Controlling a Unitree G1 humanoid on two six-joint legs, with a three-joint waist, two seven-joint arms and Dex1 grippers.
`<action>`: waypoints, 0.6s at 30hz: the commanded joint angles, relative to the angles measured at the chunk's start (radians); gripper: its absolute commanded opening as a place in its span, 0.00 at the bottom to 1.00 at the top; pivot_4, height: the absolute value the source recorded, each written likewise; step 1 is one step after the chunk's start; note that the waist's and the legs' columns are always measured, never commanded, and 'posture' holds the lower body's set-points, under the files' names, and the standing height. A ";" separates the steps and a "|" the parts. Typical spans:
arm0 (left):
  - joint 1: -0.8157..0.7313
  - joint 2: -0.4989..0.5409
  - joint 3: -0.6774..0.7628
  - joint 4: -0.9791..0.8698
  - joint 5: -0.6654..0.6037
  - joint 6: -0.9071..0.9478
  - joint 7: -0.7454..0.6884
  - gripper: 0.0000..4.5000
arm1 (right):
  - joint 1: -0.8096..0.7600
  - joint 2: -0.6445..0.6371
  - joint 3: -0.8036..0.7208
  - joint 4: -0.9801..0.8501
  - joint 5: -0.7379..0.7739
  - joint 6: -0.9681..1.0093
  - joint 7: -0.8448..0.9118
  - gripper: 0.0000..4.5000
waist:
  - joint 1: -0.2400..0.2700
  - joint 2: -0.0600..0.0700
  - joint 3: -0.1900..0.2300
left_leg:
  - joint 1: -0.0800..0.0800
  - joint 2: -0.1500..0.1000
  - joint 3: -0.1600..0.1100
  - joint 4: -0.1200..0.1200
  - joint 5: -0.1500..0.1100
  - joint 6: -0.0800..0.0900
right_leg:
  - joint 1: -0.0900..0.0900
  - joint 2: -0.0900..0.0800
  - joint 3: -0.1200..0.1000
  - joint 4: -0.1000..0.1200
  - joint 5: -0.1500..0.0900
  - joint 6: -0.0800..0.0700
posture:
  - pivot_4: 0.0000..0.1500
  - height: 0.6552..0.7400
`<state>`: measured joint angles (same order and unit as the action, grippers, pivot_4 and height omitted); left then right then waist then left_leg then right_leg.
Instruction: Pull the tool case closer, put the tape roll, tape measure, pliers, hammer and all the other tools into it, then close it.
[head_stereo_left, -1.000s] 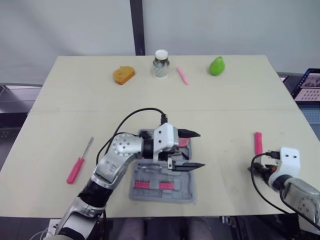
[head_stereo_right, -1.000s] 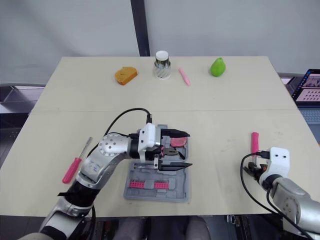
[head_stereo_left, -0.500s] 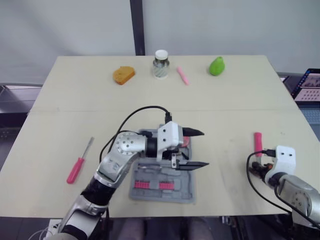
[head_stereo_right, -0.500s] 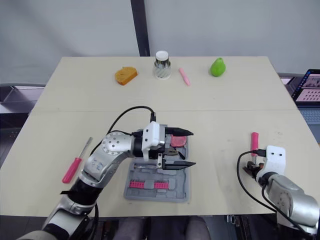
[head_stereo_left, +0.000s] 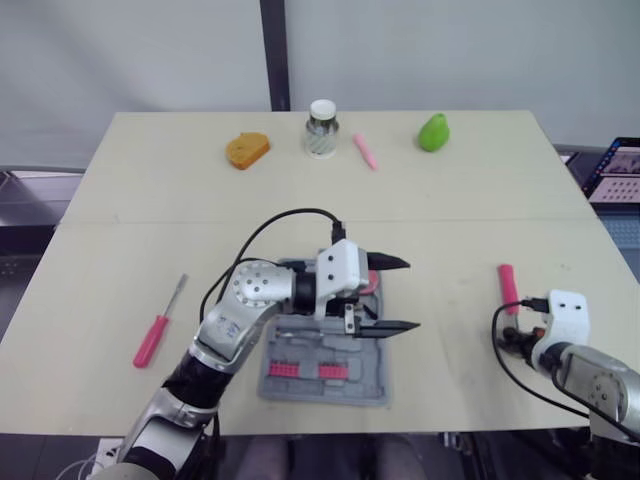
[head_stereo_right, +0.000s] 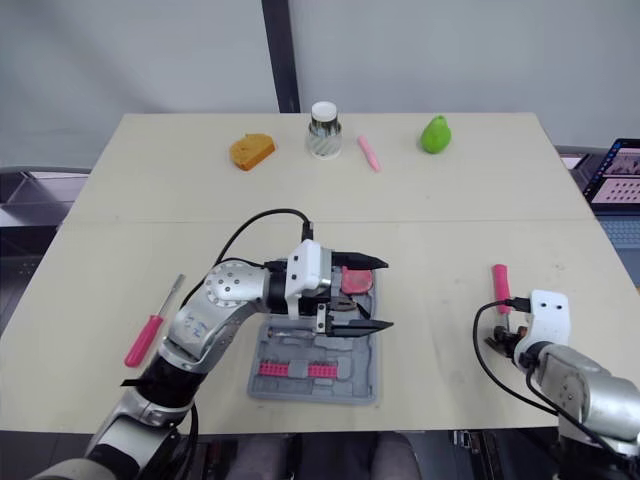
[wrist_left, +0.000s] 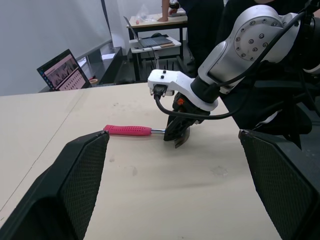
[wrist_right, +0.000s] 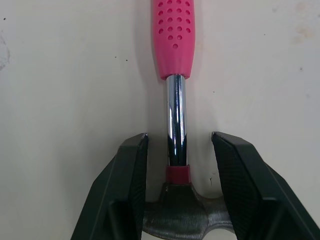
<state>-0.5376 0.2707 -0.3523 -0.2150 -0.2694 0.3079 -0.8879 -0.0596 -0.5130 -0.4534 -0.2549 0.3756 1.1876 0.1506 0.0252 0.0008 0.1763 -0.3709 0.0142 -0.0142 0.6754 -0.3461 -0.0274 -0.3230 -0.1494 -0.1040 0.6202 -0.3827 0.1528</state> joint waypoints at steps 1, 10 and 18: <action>-0.015 -0.011 0.005 -0.015 -0.003 -0.004 0.007 1.00 | 0.008 -0.011 0.012 0.040 -0.002 0.036 0.024 0.48 | 0.000 0.000 0.000 | 0.000 0.000 0.000 0.000 0.000 0.000 | 0.000 0.000 0.000 0.000 0.000 0.000 | 1.00 1.00; -0.013 -0.014 0.002 -0.017 -0.003 -0.005 0.013 1.00 | 0.007 -0.025 0.020 0.049 0.004 0.070 0.054 0.48 | 0.000 0.000 0.000 | 0.000 0.000 0.000 0.001 0.000 0.000 | 0.000 0.000 0.000 0.000 0.000 0.000 | 1.00 1.00; -0.014 -0.016 0.002 -0.012 -0.002 -0.006 0.013 1.00 | 0.018 -0.028 0.031 0.049 0.005 0.065 0.073 0.27 | 0.001 0.000 0.000 | 0.000 0.000 0.000 0.001 0.000 0.000 | 0.000 0.000 0.000 0.000 0.000 0.000 | 1.00 1.00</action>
<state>-0.5380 0.2629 -0.3524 -0.2150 -0.2692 0.3079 -0.8779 -0.0725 -0.5447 -0.4388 -0.2320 0.3782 1.2220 0.2086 0.0261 0.0007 0.1762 -0.3709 0.0142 -0.0146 0.6761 -0.3461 -0.0274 -0.3226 -0.1494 -0.1042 0.6201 -0.3827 0.1528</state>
